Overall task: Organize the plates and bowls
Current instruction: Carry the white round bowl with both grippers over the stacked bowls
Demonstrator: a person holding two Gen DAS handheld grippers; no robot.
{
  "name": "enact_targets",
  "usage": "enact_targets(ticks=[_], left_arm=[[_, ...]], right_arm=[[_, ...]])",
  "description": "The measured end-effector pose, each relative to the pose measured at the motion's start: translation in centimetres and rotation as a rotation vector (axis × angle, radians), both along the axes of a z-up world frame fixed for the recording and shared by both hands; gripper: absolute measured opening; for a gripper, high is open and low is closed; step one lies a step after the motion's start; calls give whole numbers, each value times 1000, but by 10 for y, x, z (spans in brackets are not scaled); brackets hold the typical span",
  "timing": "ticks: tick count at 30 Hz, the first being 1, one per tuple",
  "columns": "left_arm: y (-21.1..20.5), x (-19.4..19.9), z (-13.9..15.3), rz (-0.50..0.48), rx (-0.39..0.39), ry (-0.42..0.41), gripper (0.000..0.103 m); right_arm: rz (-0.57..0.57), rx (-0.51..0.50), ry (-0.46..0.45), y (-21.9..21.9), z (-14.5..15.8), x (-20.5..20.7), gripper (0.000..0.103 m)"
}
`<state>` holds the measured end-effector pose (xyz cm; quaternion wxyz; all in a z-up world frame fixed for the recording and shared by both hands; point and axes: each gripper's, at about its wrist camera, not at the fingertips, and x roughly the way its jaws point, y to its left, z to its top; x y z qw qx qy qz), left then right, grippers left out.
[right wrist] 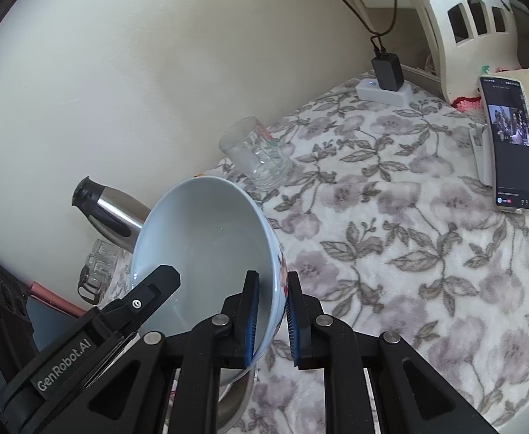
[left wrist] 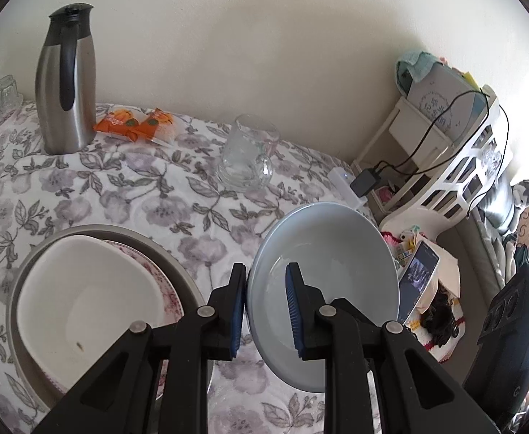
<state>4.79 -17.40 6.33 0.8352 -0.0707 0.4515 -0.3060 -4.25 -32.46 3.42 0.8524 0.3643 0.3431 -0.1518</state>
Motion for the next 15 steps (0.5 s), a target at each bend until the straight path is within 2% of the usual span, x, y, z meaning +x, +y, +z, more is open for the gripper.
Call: enact_targets(ticks=[8, 15], left_arm=[[39, 3, 11, 61, -20, -2, 23], [80, 8, 18, 111, -40, -1, 23]], right_arm=[[59, -32, -9, 37, 18, 14, 16], [129, -14, -8, 71, 18, 27, 16]])
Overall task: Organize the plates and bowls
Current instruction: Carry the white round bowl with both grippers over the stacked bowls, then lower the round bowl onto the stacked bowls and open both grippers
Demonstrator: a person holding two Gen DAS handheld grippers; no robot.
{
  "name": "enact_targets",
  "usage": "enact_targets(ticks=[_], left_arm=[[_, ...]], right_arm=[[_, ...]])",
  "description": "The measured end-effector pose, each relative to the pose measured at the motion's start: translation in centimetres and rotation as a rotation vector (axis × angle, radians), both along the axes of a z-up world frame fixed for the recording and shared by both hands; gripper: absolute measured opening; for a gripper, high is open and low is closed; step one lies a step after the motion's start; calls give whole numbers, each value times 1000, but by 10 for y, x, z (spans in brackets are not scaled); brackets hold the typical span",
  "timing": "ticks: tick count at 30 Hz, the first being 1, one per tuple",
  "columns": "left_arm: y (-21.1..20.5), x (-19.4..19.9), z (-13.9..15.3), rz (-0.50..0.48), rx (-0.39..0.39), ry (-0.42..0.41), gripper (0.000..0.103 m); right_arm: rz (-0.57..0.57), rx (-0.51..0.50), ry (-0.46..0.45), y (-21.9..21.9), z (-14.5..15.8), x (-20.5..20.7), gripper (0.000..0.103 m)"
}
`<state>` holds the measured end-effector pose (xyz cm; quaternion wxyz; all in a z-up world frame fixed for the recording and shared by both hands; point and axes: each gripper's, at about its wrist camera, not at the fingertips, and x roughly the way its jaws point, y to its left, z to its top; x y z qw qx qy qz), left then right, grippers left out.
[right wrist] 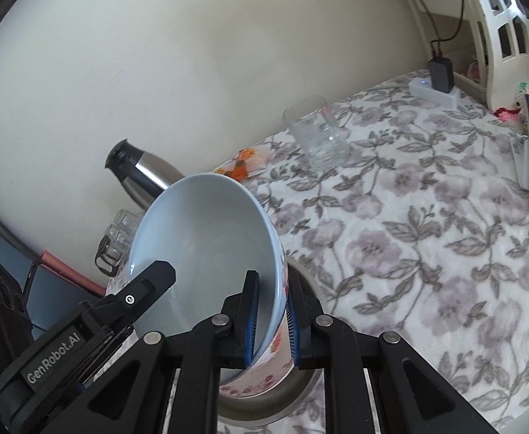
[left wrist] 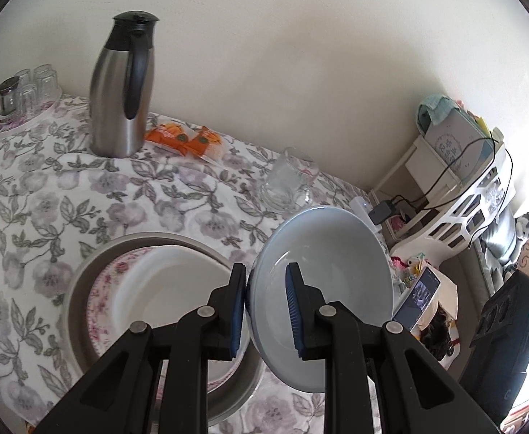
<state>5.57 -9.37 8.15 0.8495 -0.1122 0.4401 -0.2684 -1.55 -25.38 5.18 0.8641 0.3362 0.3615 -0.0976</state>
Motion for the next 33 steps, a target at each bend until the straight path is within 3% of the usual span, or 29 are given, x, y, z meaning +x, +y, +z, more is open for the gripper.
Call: enact_targets(ticks=[17, 33], left_arm=[[69, 18, -22, 100, -17, 93, 23], [76, 34, -45, 125, -36, 174, 23]], right_arm=[[98, -38, 94, 63, -16, 33, 16], [104, -78, 163, 73, -30, 47, 20]])
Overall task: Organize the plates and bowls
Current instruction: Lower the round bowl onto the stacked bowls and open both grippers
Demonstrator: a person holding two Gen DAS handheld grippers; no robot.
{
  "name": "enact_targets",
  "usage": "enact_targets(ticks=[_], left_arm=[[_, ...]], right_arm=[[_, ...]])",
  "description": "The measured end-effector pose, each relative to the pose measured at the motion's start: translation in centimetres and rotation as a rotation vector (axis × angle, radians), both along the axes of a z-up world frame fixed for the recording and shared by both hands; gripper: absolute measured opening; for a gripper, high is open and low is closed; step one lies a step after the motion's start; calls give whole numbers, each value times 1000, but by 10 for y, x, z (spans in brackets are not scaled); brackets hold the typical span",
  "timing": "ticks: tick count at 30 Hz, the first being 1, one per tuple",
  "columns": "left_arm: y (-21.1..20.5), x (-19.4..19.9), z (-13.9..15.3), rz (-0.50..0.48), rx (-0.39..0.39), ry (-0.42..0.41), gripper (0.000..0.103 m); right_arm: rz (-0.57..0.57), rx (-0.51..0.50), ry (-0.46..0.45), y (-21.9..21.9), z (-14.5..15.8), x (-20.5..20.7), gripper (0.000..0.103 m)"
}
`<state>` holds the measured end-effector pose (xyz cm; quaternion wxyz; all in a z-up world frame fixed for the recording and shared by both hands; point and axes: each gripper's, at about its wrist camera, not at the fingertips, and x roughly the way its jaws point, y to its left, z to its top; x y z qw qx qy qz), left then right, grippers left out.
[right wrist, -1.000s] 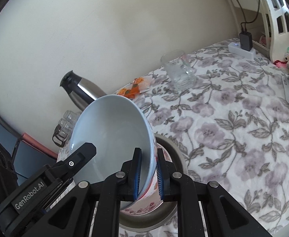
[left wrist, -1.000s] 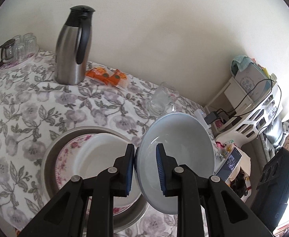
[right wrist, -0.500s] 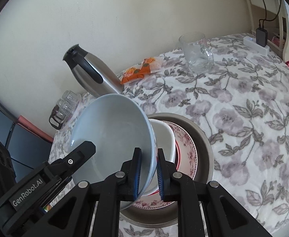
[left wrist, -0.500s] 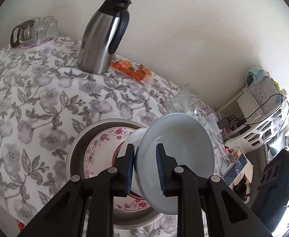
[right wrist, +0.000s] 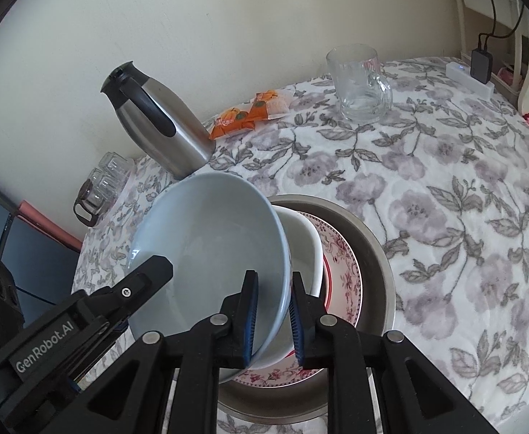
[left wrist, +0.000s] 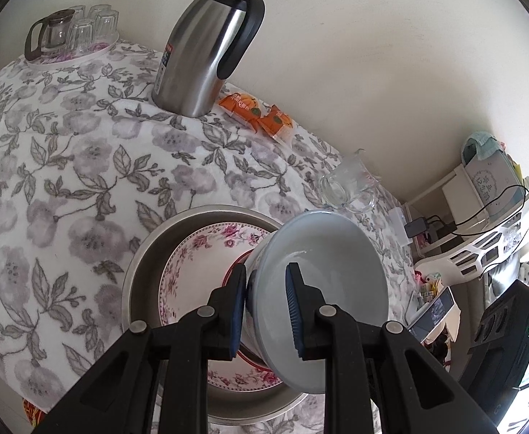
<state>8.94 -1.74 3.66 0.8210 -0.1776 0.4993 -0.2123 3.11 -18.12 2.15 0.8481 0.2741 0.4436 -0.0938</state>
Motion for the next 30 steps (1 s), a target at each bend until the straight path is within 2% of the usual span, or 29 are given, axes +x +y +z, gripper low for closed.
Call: enact_targets(ticks=[10, 14, 24, 28, 30], left_arm=[[1, 3, -3, 13, 2, 4, 23], [2, 4, -6, 26, 14, 5, 13], [4, 5, -4, 41, 17, -5, 11], [2, 5, -4, 41, 25, -5, 11], [2, 5, -6, 42, 33, -3, 11]], right_arm=[[0, 13, -2, 1, 1, 1, 27], [-2, 20, -7, -1, 3, 0, 30], [-14, 46, -30, -9, 8, -5, 30], [-24, 45, -41, -12, 12, -8, 35], [-31, 16, -39, -13, 15, -10, 43]])
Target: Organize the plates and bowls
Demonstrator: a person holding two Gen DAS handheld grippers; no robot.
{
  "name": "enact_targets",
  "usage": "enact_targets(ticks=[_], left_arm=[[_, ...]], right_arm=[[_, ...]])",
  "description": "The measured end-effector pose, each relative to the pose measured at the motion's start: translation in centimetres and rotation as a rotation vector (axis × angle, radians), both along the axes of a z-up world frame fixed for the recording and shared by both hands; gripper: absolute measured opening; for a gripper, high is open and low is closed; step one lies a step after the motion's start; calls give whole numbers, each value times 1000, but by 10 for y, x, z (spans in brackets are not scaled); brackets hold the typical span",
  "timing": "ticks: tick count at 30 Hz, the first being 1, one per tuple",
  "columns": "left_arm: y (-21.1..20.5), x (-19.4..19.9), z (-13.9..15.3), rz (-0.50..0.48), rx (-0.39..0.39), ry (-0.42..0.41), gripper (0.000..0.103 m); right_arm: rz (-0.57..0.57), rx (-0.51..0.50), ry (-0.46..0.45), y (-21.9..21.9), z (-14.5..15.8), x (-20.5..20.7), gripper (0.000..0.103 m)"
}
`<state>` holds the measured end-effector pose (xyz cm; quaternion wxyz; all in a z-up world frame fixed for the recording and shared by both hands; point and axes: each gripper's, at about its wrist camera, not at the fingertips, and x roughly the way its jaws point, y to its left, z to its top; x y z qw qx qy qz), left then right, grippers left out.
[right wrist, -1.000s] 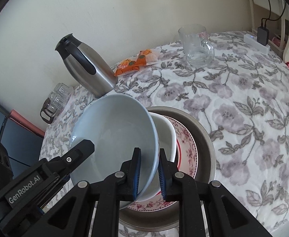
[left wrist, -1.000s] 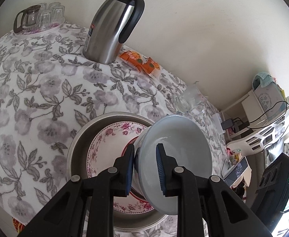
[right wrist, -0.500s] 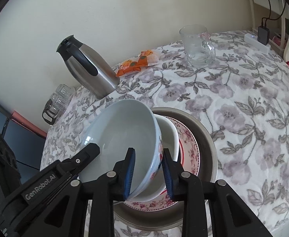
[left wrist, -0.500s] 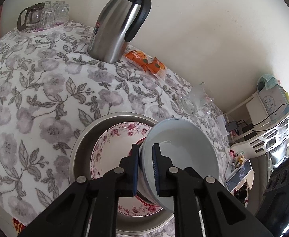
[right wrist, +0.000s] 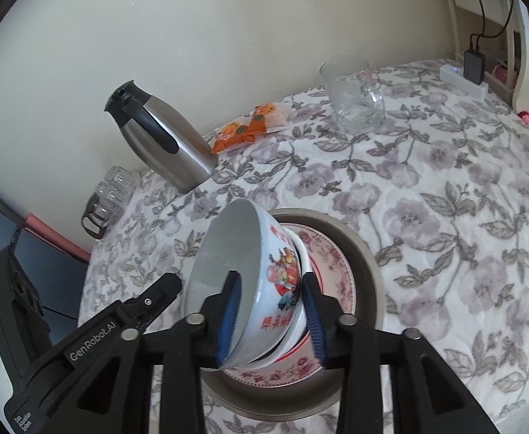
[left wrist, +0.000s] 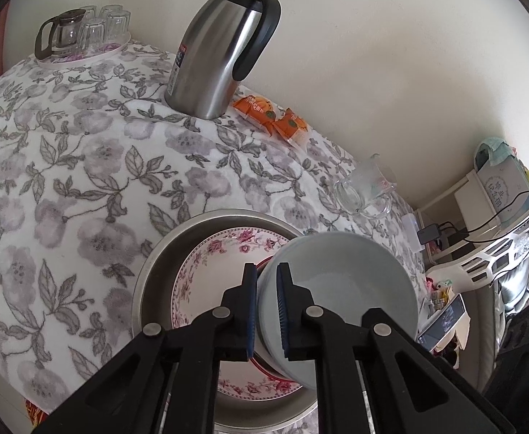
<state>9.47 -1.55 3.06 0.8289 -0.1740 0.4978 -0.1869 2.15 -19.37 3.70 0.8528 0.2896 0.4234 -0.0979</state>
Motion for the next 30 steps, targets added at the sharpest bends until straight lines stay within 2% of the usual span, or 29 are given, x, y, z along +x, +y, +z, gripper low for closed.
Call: enact_targets(ticks=[6, 16, 22, 25, 26, 29, 30], left_arm=[[1, 0, -1, 2, 0, -1, 11], [9, -3, 10, 19, 18, -23, 11], [11, -6, 12, 21, 37, -28, 13], [13, -10, 15, 30, 52, -38, 27], [15, -12, 16, 32, 57, -43, 35], [18, -17, 19, 38, 69, -58, 42], [20, -20, 20, 41, 76, -61, 48]], right_arm=[[-29, 8, -11, -10, 2, -5, 45], [-46, 8, 35, -18, -16, -3, 45], [-46, 13, 36, -18, -16, -5, 45], [-45, 12, 22, -16, -12, -8, 46], [-44, 9, 20, -15, -10, -9, 46], [-43, -10, 12, -11, -6, -15, 46], [-41, -16, 7, -10, -4, -17, 46]])
